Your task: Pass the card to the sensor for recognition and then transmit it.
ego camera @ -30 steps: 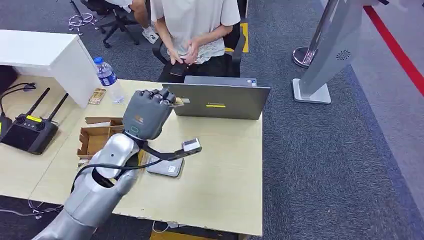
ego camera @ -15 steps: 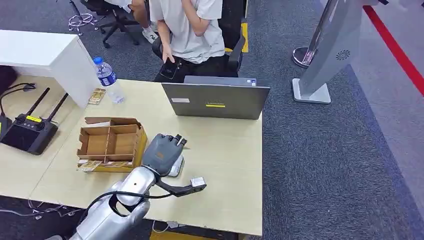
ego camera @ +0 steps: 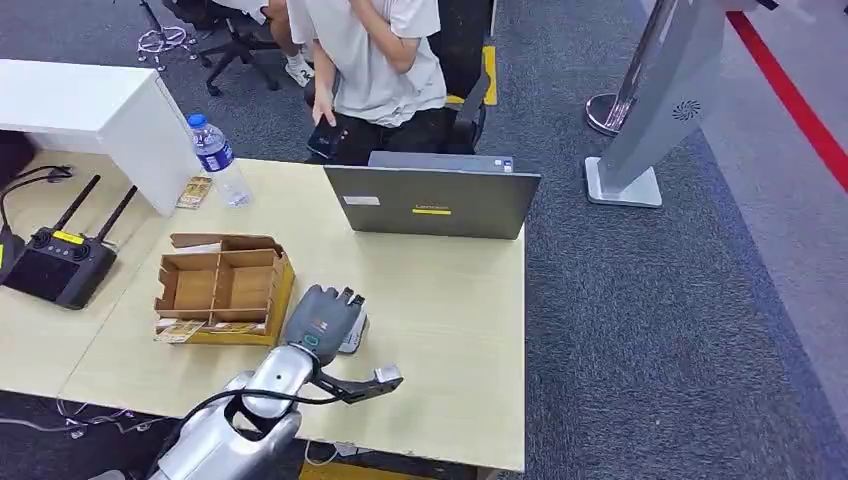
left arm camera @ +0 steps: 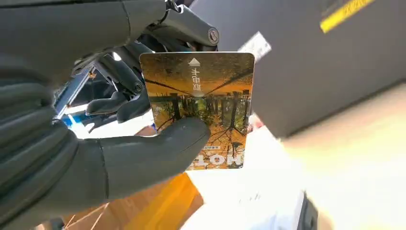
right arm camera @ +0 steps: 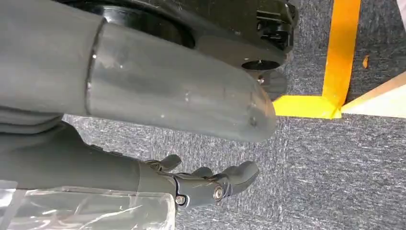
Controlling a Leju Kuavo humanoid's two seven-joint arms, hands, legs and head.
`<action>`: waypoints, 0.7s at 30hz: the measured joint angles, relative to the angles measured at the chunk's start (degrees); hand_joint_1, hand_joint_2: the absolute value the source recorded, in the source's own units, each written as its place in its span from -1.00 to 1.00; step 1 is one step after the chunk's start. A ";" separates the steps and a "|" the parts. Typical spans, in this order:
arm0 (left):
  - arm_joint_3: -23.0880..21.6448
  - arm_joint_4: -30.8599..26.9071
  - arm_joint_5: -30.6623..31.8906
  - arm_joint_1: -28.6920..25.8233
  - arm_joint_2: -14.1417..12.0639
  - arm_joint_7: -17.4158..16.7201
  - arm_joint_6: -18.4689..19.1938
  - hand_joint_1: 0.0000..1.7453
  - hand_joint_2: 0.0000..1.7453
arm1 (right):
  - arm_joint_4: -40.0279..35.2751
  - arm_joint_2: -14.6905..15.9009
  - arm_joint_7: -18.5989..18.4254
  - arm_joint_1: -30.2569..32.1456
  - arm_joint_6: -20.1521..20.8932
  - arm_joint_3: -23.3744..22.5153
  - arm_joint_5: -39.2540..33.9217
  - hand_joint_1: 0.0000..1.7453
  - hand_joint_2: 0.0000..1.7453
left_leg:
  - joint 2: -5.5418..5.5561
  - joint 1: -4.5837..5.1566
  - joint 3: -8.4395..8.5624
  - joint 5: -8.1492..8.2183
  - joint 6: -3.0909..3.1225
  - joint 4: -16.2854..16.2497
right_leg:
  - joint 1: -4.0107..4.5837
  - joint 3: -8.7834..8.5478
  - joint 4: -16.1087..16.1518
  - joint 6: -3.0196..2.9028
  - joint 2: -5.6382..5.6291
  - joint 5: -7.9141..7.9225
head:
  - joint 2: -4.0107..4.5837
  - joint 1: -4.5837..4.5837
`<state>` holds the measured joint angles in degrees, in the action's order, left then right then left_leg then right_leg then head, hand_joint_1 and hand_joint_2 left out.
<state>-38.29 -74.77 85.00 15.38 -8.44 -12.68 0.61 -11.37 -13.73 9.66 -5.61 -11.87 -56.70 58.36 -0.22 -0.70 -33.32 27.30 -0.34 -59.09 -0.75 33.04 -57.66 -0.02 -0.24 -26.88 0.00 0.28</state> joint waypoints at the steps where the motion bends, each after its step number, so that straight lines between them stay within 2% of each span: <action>1: 0.00 0.30 0.28 -0.17 -0.07 -0.30 0.28 1.00 1.00 | 0.00 0.00 -0.04 0.02 -0.02 0.00 0.02 -1.00 -1.00 | 0.00 0.00 0.00 0.00 0.00 0.00 | 0.00 0.00 0.00 0.00 0.00 0.00 | 0.00 -0.02; 8: 0.02 2.03 0.72 -1.16 -1.12 -1.07 1.81 1.00 1.00 | 0.00 0.02 -0.85 0.05 -0.20 -0.02 0.09 -1.00 -1.00 | 0.01 0.00 -0.01 0.00 0.00 0.01 | 0.00 0.00 0.00 0.01 0.03 -0.01 | 0.00 0.00; 15: 0.04 2.34 0.46 -1.54 -1.55 -1.05 1.79 1.00 1.00 | 0.00 0.02 -0.85 0.05 -0.20 -0.02 0.15 -1.00 -1.00 | 0.02 0.00 0.00 0.00 0.00 0.01 | 0.00 -0.01 0.00 0.00 0.03 0.00 | 0.00 0.00; 21: 1.55 -0.46 -2.45 -0.80 -0.88 0.29 -5.71 1.00 1.00 | 0.00 0.02 -0.66 0.07 -0.17 -0.02 0.57 -1.00 -1.00 | 0.03 0.00 -0.02 -0.09 0.01 0.00 | 0.00 0.02 0.00 0.04 0.04 0.05 | 0.00 0.00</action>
<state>-36.74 -75.24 82.55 14.58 -9.31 -12.39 -5.10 -11.37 -13.70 9.00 -5.54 -12.04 -56.72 58.93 -0.20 -0.71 -33.34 27.21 -0.33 -59.09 -0.75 33.06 -57.67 0.02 -0.20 -26.83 0.00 0.28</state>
